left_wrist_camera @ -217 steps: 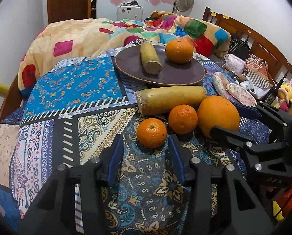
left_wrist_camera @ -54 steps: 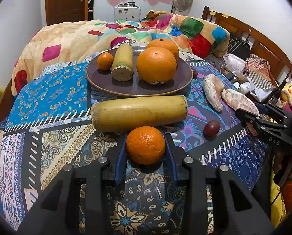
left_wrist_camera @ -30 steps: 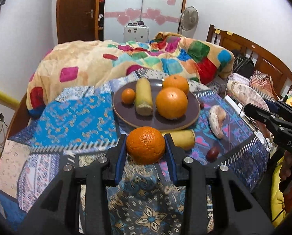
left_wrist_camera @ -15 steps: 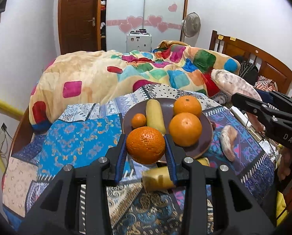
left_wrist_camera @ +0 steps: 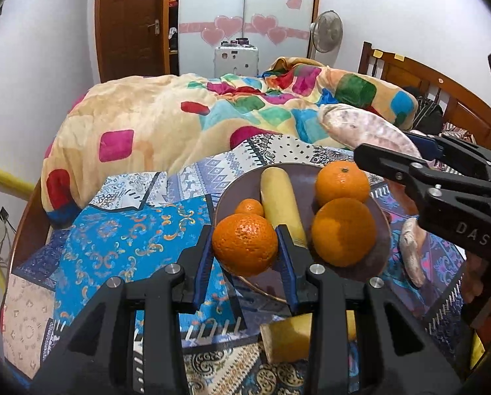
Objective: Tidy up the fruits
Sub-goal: 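Carry the tangerine with the left tool while the right tool carries the pomelo segment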
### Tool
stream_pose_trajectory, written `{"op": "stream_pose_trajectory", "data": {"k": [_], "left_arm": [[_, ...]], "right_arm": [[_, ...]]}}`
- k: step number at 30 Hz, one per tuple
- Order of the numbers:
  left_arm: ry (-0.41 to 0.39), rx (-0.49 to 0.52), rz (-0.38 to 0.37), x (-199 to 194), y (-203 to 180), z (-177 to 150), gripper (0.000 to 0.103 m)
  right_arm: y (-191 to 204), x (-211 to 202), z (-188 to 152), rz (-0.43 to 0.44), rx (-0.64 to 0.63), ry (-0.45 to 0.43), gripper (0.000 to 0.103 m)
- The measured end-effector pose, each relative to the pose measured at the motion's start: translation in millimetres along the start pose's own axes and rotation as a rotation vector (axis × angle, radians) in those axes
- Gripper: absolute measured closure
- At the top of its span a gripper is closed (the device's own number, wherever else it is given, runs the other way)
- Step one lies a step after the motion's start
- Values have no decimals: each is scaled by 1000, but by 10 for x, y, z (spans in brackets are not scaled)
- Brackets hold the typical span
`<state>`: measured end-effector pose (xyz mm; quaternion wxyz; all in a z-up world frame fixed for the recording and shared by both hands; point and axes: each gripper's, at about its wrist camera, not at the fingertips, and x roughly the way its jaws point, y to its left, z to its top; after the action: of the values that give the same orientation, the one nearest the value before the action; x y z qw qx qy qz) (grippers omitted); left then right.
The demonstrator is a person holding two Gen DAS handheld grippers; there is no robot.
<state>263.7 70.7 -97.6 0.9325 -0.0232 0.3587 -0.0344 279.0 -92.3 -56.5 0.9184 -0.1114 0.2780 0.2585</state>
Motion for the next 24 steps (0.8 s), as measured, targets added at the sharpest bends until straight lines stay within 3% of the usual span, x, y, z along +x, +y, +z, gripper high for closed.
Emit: {"op": "stream_pose_trajectory", "data": {"k": [15, 21, 24], "left_arm": [[74, -20, -33, 347, 80, -7, 66], [98, -15, -34, 435, 58, -33, 66], [100, -21, -19, 459, 57, -45, 59]], "right_arm": [[-19, 515, 3, 25, 12, 144, 57], [-10, 533, -21, 17, 2, 143, 56], [-4, 519, -3, 17, -2, 138, 56]]}}
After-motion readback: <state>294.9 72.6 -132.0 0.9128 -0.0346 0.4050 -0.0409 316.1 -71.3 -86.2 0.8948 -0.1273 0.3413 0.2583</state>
